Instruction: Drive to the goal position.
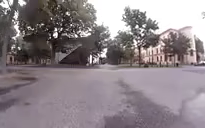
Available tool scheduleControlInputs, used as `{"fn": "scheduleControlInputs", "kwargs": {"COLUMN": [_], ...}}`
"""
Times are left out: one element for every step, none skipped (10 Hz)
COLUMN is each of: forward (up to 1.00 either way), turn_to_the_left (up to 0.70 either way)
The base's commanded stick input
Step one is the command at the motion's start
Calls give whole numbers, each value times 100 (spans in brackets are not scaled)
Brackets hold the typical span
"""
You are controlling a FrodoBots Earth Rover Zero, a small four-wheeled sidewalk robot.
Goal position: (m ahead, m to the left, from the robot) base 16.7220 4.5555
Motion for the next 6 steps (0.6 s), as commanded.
{"fn": "scheduleControlInputs", "kwargs": {"forward": [70,70,70,70,70,70], "turn_to_the_left": [0,0,0,0,0,0]}}
